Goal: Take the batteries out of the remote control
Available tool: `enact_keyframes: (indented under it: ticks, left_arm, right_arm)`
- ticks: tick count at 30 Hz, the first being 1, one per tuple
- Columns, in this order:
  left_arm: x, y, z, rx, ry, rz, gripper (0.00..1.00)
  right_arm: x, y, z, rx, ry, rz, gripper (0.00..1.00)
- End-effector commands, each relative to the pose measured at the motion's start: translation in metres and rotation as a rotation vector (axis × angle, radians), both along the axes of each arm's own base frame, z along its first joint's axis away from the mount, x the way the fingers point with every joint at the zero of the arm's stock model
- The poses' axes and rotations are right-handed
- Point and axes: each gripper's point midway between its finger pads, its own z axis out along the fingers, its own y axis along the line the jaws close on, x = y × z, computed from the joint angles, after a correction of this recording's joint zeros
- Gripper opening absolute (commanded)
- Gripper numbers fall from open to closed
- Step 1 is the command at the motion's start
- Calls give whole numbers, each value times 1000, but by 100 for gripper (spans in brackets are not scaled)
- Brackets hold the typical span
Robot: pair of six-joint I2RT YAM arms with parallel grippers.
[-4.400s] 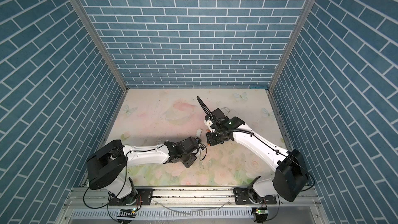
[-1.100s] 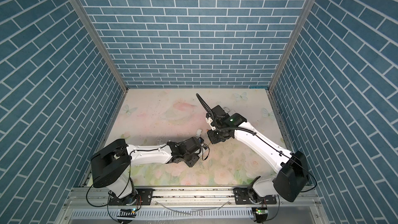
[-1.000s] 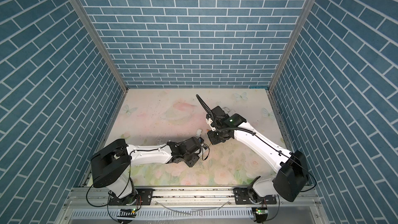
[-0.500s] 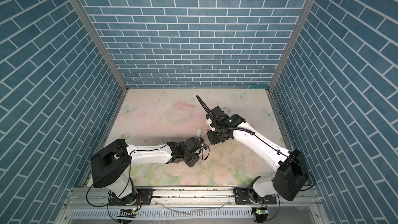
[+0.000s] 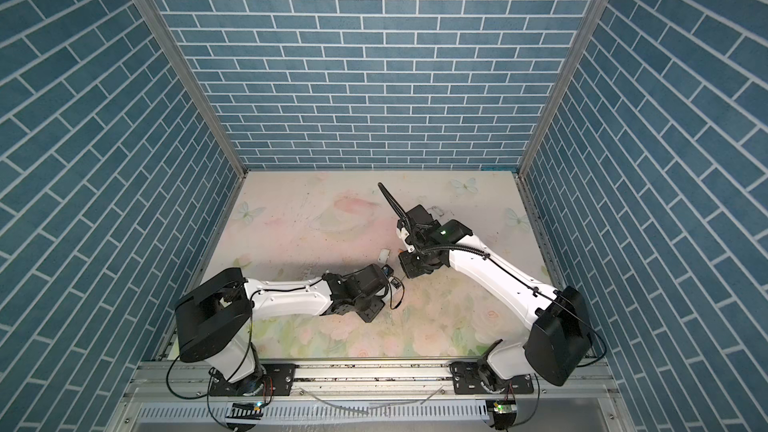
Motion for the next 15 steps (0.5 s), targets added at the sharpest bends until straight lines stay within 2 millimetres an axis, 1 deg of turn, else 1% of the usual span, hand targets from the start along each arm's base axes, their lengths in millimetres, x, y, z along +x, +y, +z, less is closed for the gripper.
enact_keyframes:
  ticks: [1, 15]
  left_arm:
    - [-46, 35, -51, 162, 182, -61, 35]
    - [-46, 36, -50, 166, 179, -63, 35]
  right_arm:
    - [-7, -9, -4, -23, 30, -23, 0]
    - [-11, -15, -7, -42, 40, -26, 0]
